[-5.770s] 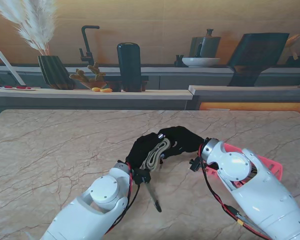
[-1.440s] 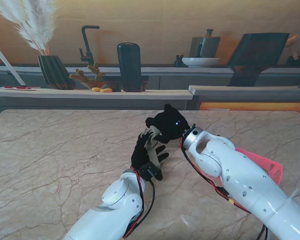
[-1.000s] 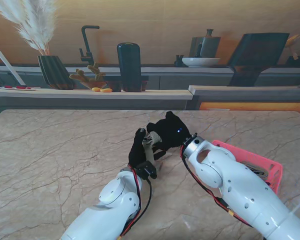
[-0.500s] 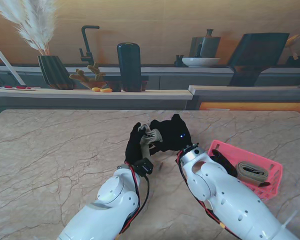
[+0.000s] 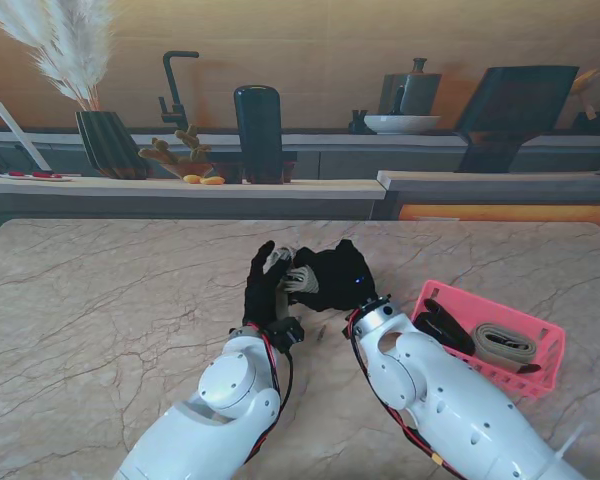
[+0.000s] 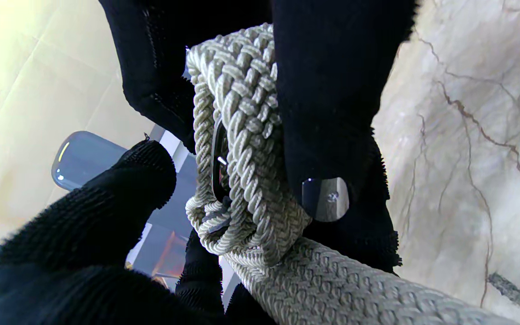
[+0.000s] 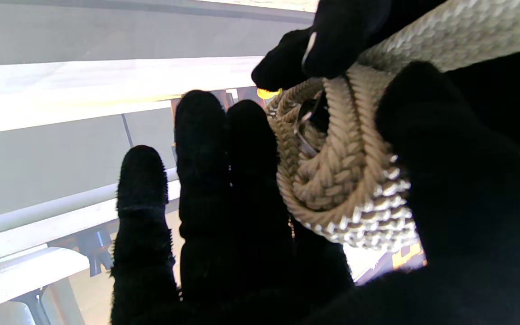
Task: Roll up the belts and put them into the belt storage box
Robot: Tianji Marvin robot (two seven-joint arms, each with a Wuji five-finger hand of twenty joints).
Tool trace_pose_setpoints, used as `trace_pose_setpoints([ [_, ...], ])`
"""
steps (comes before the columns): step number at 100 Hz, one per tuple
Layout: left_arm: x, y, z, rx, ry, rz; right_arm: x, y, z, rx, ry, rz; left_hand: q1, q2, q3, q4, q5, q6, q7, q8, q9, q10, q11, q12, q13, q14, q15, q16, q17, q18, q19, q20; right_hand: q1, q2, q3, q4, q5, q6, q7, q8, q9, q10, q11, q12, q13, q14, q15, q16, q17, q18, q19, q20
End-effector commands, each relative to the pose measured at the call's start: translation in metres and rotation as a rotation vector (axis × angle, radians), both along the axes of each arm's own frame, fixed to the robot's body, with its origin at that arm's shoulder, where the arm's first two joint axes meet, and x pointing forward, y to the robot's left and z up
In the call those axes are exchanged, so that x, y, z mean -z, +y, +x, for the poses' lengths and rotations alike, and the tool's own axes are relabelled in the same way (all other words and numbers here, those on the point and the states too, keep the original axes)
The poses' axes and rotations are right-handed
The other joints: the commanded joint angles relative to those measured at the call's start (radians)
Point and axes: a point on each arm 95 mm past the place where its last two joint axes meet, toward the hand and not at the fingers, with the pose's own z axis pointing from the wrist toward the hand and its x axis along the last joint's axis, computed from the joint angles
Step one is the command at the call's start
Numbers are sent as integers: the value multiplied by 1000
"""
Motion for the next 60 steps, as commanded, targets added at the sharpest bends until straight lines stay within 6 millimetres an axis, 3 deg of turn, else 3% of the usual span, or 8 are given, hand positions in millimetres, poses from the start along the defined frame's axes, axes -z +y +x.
trace_pose_setpoints([
  [1, -25, -15, 6, 18, -74, -27, 20, 10, -12, -20, 59, 6, 22, 5, -10, -24, 7, -2, 46, 4, 172, -159, 168, 2, 46, -69, 21, 2, 12, -53, 29, -16, 26, 171, 72, 44, 171, -193, 185, 47, -8, -15, 27, 6, -31, -8, 13, -8, -27, 27, 28, -16],
  [20, -23, -17, 7, 8, -85, -7, 22, 16, -14, -25, 83, 43, 35, 26, -29, -23, 8, 3, 54, 4, 175, -163, 178, 3, 41, -73, 24, -2, 1, -53, 26, -17, 43, 208, 47, 43, 178, -174, 178, 36, -4, -7, 22, 5, -36, -1, 15, -9, -35, 30, 29, -16],
  [29, -24, -17, 7, 6, -87, -13, 24, 18, -14, -40, 96, 49, 55, 19, -19, -18, 5, 10, 80, 15, 189, -162, 186, 0, 55, -84, 14, -17, 17, -74, 5, -29, 40, 200, 41, 42, 178, -178, 174, 32, -10, -8, 16, 3, -43, -4, 11, -11, -36, 30, 29, -16],
  [44, -28, -15, 6, -4, -87, -44, 26, 17, -15, -66, 103, 31, 173, 52, 19, -4, 2, 19, 141, 42, 226, -164, 200, -10, 99, -90, 7, -34, 79, -90, -35, -79, -4, 149, 33, 37, 149, -186, 157, 29, -36, -9, -13, -7, -69, -11, -14, -21, -47, 29, 21, -18],
  [51, -29, -13, 6, -10, -87, -48, 27, 16, -16, -75, 107, 22, 269, 61, -25, -37, -3, 20, 172, 55, 256, -164, 167, 46, 106, -90, 10, -34, 88, -87, -35, -103, -36, 123, 27, 34, 116, -181, 139, 34, -64, -6, -32, -11, -94, -12, -36, -27, -60, 30, 9, -20],
  [60, -30, -11, 7, -18, -86, -50, 29, 13, -17, -85, 108, 5, 326, 73, -34, -40, -2, 17, 201, 69, 279, -161, 140, 75, 112, -88, 17, -31, 91, -84, -30, -110, -90, 116, 32, 31, 101, -166, 73, 67, -97, -3, -52, -8, -125, -12, -58, -28, -78, 34, -13, -13],
])
